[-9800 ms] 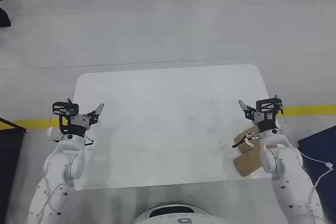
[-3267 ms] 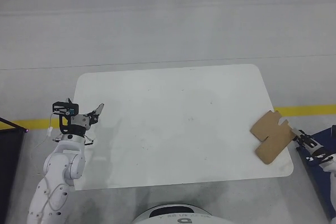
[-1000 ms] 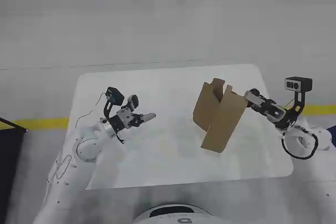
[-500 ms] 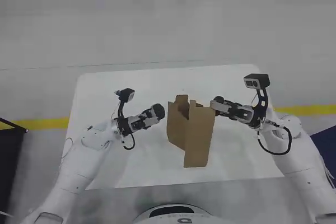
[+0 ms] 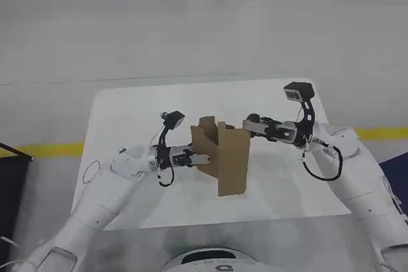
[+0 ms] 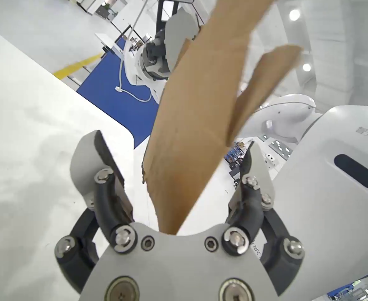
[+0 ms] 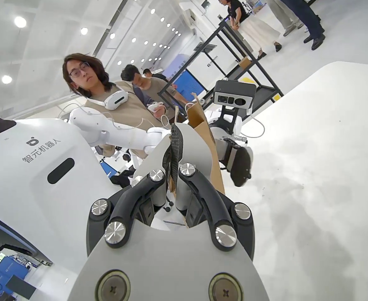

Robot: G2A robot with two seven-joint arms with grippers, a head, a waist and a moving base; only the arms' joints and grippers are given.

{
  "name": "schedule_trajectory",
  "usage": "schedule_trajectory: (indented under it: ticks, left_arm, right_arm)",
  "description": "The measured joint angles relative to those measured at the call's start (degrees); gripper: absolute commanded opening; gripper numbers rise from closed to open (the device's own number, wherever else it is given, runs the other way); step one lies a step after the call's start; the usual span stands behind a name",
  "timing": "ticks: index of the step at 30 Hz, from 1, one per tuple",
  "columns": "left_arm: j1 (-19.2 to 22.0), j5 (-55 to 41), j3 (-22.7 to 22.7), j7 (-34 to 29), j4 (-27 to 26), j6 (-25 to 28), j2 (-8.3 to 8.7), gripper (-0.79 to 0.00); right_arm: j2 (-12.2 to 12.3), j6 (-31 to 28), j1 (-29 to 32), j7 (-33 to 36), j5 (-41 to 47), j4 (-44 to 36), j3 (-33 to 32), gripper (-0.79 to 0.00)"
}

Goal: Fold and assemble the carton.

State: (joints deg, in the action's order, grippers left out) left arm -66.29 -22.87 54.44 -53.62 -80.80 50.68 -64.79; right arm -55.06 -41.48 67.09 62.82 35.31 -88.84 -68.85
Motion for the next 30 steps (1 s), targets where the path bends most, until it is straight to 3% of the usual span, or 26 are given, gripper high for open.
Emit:
schedule_trajectory:
  ticks: [11, 12, 13, 14, 21, 25, 30]
  left_arm:
    - [2.0, 2.5, -2.9, 2.3, 2.3, 2.2, 2.12, -0.785]
    - [2.1, 2.7, -2.7, 2.8, 2.9, 2.3, 2.11, -0.785]
    - [2.2, 2.9, -2.7, 3.6, 3.4, 2.3, 2.02, -0.785]
    - [2.3, 3.0, -2.6, 4.2, 3.6, 2.2, 1.94, -0.785]
    - [2.3, 4.5, -0.8, 10.7, 5.2, 1.5, 1.64, -0.785]
    - [2.2, 6.0, 2.4, 18.5, 7.8, -1.6, 1.60, -0.785]
    - [5.4, 7.7, 2.8, 25.1, 6.7, -5.1, 0.63, -0.785]
  right_arm:
    - [1.3, -3.2, -0.6, -3.2, -3.4, 1.4, 0.2, -0.767]
    - [1.3, -3.5, -0.5, -3.6, -3.6, 1.3, 0.1, -0.680]
    - [1.5, -4.0, -0.5, -4.0, -3.9, 1.2, 0.1, -0.449]
    - [1.5, -4.3, -0.5, -4.3, -4.3, 1.2, 0.0, 0.000]
    - [2.1, -7.9, 0.0, -8.0, -5.1, 4.2, -2.6, 0.000]
    - [2.6, -13.0, 2.4, -13.3, -5.8, 6.9, -7.9, 0.000]
    - [2.7, -16.6, 7.2, -21.1, -6.5, 8.1, -12.9, 0.000]
